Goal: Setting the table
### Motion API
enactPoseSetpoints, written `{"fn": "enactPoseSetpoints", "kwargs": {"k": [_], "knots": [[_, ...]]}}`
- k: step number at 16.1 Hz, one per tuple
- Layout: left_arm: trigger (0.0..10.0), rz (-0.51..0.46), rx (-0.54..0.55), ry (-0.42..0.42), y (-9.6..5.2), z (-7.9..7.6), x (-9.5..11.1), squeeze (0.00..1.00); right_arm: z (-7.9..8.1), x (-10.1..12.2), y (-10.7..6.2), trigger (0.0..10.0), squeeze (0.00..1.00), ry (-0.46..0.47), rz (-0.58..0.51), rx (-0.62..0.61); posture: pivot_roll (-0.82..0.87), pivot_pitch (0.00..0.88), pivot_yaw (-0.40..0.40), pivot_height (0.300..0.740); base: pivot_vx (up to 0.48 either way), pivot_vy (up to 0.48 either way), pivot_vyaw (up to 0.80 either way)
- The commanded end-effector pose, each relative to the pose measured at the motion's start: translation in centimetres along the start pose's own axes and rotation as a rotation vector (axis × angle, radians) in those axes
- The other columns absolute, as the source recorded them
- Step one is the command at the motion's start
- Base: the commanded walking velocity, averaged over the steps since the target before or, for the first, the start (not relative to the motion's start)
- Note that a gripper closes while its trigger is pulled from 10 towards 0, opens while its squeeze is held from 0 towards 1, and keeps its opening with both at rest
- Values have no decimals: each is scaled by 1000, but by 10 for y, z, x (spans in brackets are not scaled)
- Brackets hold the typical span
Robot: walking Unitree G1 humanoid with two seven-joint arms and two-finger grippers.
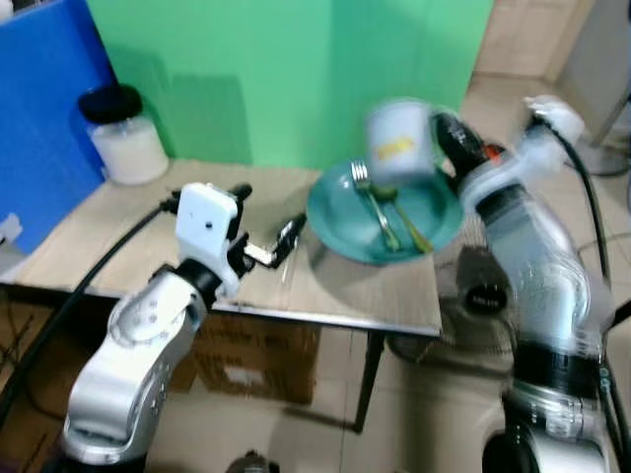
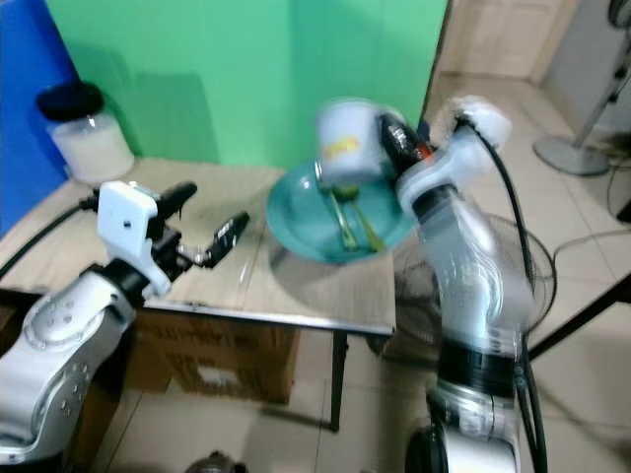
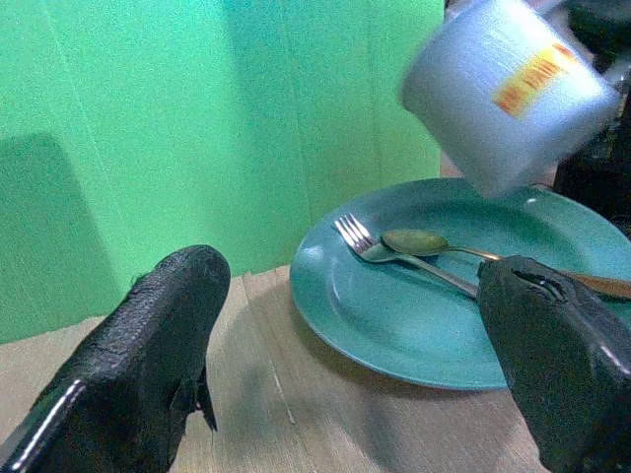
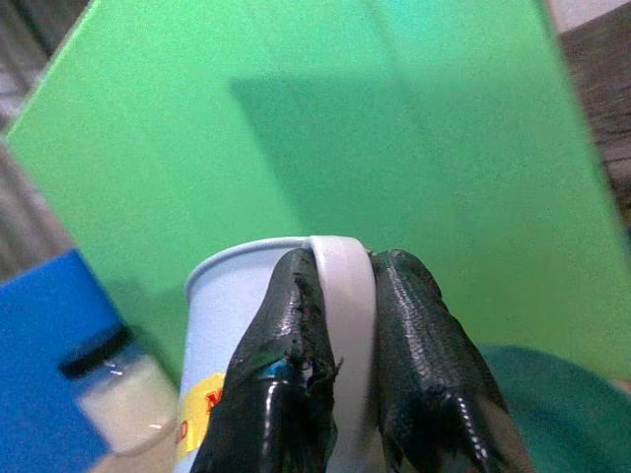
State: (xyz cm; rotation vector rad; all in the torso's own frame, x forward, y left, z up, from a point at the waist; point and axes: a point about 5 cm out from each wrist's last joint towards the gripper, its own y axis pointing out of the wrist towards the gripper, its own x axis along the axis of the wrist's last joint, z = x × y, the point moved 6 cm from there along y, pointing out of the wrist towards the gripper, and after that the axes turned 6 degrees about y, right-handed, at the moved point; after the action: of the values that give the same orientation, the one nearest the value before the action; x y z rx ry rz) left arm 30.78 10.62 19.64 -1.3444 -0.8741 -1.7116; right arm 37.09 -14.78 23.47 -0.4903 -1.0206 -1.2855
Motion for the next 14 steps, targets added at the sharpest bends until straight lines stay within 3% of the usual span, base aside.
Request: {"fn": "enactPoseSetpoints", "kwargs": {"k": [1,5,6,7,10,14], "knots": [[10000,-13,56,10,1,6,2,0,19,13,-10,0,0,-73,-74,70,80,0,41,740,0,0,0],[10000,-17,79,9,-2,4,3,0,29,8,-42,0,0,-154,-114,24,83,0,42,740,0,0,0],[10000,-19,78,6,-3,3,4,0,30,8,-46,1922,0,-166,-119,16,79,0,42,740,0,0,0],[10000,-18,83,3,-3,3,3,0,33,5,-49,10000,0,-189,-115,12,75,0,42,740,0,0,0],[10000,-13,112,-1,1,5,4,0,34,3,-51,10000,0,-271,-98,-4,69,0,44,740,0,0,0],[10000,40,157,11,1,9,-7,0,23,1,-57,10000,0,-379,-68,-89,63,0,46,740,0,0,-800]]}}
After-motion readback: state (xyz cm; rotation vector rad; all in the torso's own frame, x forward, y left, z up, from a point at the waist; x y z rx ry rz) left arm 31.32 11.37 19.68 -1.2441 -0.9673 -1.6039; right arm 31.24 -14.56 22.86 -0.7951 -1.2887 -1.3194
